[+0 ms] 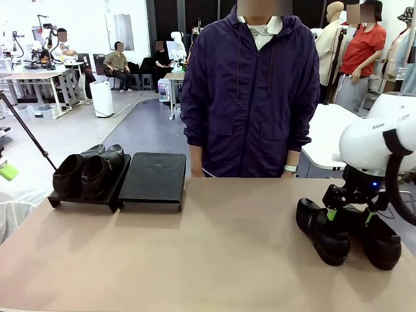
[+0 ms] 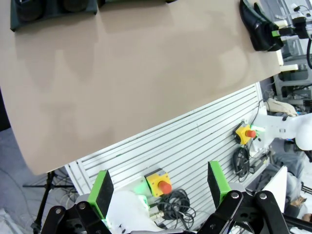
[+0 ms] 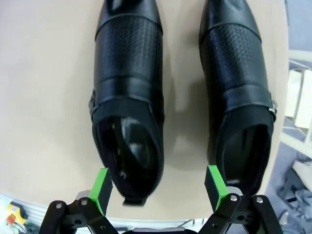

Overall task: Organize the shoes by placing them on the stand.
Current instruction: Pick up one Shoe and place it in the middle of the table.

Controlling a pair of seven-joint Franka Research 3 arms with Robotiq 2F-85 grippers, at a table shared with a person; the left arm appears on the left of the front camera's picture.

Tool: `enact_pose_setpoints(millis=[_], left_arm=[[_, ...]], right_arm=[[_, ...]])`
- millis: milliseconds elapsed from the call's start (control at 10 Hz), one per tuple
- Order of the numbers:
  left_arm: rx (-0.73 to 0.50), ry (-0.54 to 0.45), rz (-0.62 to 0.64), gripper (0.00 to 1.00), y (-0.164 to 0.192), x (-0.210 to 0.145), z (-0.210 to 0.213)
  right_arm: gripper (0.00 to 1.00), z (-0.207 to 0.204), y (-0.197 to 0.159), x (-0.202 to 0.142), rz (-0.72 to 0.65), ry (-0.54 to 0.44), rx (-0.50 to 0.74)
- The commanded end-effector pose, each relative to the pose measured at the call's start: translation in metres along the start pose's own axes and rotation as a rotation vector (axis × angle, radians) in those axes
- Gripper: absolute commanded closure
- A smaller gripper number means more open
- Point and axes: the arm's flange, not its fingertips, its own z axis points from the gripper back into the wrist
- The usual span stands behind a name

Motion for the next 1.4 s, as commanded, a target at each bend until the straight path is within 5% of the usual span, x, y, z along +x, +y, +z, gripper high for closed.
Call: enact_pose_setpoints(millis=[0,800,1000,1300], left_arm=[[-0.014,0.000,-0.010,0.00,0.001,-0.001,0.002],[-0.014,0.000,-0.010,0.00,0.001,-0.001,0.002],[-0.014,0.000,-0.010,0.00,0.001,-0.001,0.002],[-0.014,0.000,-0.010,0.00,0.001,-0.001,0.002]], right_arm=[[0.00,-0.009,0.010,0.021,-0.051,0.009,-0.020],[0.00,-0.029,0.013,0.031,-0.104,0.070,-0.044],[1.00,-0.030,0.013,0.031,-0.107,0.089,-0.036],[1.00,-0.030,0.013,0.032,-0.107,0.101,-0.040]])
